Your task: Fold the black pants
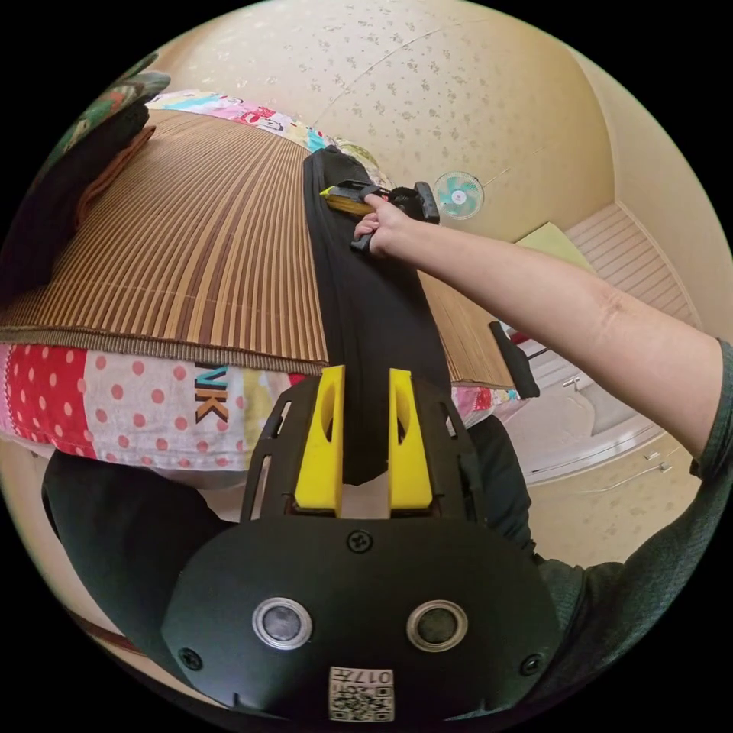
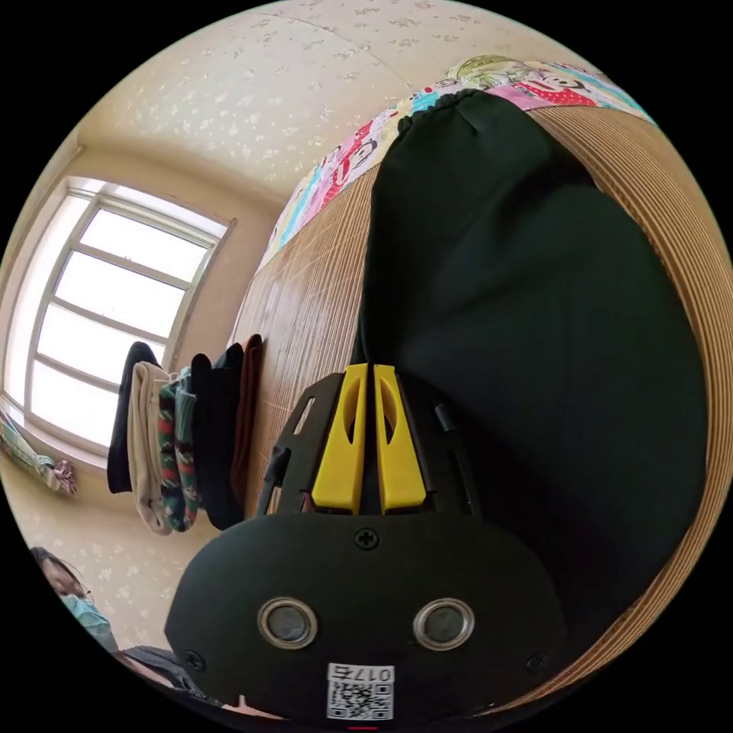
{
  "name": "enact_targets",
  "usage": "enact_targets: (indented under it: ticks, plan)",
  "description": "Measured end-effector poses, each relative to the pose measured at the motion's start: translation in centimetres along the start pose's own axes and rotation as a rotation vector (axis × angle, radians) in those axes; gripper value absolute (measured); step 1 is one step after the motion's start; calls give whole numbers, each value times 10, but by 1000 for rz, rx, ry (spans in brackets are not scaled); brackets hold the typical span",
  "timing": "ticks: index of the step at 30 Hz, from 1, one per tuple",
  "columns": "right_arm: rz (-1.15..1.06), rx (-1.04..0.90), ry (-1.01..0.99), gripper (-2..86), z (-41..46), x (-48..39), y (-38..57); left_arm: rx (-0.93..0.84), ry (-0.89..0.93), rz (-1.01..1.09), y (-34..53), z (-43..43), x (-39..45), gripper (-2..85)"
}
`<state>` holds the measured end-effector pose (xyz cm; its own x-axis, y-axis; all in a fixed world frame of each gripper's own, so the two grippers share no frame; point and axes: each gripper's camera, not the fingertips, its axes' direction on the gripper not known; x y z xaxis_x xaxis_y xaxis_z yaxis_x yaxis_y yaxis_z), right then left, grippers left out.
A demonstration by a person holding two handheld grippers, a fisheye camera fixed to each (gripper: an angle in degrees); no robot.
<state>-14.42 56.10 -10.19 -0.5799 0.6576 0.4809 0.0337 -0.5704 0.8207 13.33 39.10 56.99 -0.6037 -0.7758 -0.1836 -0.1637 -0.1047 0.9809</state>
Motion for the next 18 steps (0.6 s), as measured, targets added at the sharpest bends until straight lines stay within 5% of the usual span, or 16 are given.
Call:
enact_targets:
  ticks: [13, 18]
  plan:
    - [49, 51, -232, 13, -33, 68, 8, -96, -52, -22, -18, 8, 15, 27]
    - [-55, 119, -383, 17, -59, 40, 3, -81, 102, -28, -20, -14, 10, 10]
